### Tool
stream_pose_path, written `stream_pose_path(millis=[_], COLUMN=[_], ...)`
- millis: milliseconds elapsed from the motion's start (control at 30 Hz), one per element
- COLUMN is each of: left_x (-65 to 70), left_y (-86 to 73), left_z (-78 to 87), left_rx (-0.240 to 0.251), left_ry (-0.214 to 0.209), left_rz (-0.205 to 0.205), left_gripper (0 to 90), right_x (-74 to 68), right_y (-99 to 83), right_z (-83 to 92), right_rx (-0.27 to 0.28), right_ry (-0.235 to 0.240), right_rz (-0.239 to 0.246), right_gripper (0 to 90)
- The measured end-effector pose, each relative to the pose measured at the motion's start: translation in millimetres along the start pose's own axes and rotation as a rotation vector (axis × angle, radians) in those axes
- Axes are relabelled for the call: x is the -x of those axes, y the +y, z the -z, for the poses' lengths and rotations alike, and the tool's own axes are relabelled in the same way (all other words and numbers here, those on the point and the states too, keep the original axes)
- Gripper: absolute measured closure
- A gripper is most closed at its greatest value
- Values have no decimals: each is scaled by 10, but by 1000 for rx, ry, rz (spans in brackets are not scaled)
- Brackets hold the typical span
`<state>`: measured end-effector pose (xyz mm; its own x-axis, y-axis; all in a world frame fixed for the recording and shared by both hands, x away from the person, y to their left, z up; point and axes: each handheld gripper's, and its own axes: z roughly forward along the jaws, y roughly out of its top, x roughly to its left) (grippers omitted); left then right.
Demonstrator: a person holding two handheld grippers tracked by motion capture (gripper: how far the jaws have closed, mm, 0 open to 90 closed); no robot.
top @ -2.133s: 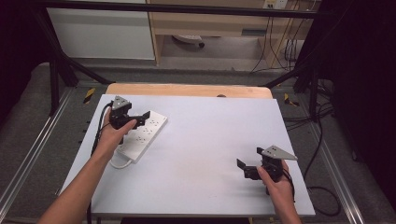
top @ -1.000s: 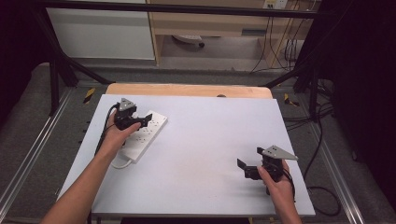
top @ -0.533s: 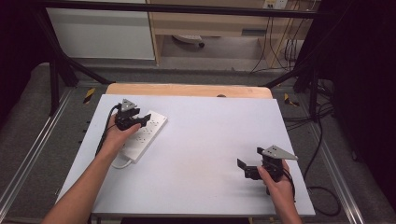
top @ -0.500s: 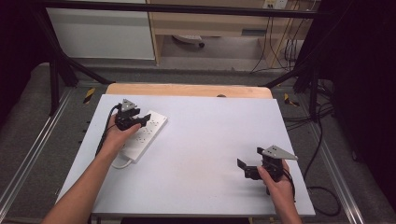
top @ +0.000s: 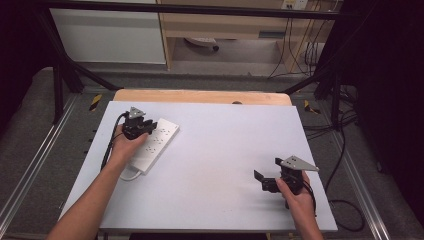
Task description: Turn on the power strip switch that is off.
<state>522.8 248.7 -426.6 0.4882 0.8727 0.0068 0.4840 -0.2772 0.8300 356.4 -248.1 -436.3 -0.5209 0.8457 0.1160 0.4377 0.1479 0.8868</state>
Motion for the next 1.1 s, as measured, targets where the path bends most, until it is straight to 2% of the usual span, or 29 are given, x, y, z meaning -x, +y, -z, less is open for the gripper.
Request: stream_pose_path(millis=[167,267,533,1100], left_x=[-18,-19,1,-28], left_y=[0,5,35,35], left_z=[-5,-19,-54,-76], left_rx=[-11,-32,-46,-92], left_ry=[-9,-17,-31,-26], left_rz=[3,-9,-34,-26], left_gripper=[812,844,899,900], right_x=[-5,-4,1,6], right_y=[0,-1,-1,-2], right_z=[-5,-3,-2,-4], right_rx=[0,-1,-2,0], right_ry=[2,1,1,3], right_rz=[-3,-2,-3,-4], right_gripper=[22,22,22,22])
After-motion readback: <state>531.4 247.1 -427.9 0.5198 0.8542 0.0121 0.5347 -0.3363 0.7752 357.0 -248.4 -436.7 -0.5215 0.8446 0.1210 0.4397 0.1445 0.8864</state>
